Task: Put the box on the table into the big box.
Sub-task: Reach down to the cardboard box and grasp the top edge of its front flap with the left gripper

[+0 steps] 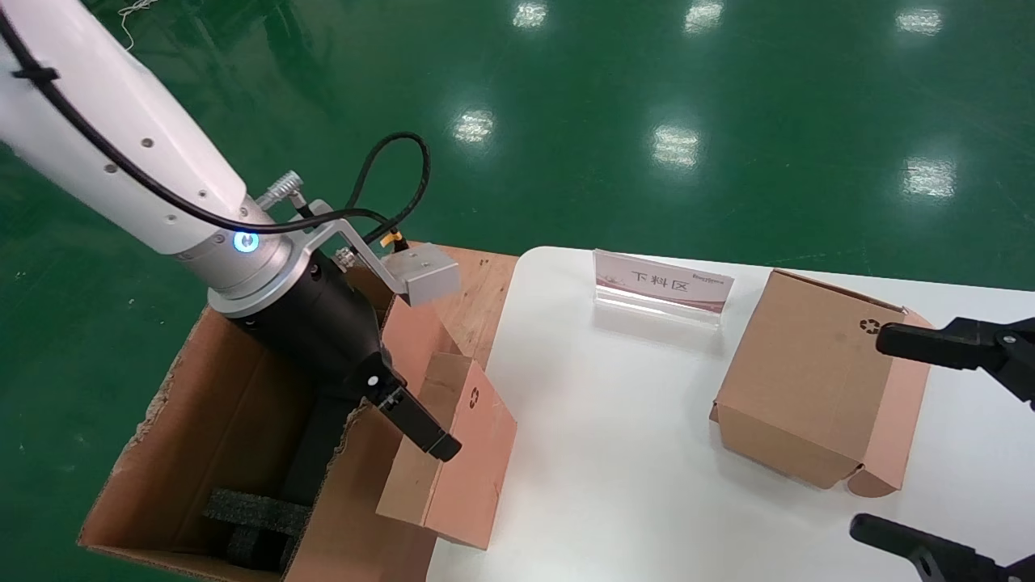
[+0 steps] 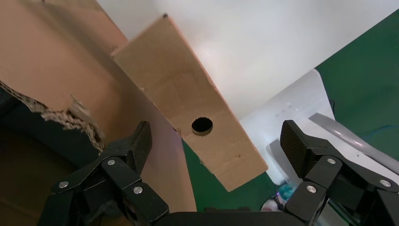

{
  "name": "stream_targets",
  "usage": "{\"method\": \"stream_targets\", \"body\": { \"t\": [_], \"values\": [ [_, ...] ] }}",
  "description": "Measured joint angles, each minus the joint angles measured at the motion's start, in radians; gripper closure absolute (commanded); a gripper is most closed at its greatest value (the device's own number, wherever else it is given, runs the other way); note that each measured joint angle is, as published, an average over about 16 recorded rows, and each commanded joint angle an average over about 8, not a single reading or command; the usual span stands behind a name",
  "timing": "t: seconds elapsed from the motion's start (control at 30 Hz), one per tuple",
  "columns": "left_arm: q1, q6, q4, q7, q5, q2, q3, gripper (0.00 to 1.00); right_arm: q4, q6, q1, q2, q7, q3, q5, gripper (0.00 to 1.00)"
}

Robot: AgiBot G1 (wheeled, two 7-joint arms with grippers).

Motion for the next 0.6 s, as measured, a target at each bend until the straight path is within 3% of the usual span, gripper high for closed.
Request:
{"method": "stream_targets", "body": {
  "t": [0.6],
  "values": [
    [-0.028, -0.007, 0.058, -0.042, -0.006, 0.078, 0.131, 0.00, 0.000, 0.000, 0.000, 0.000, 0.000, 0.000, 0.000, 0.00]
  ]
}}
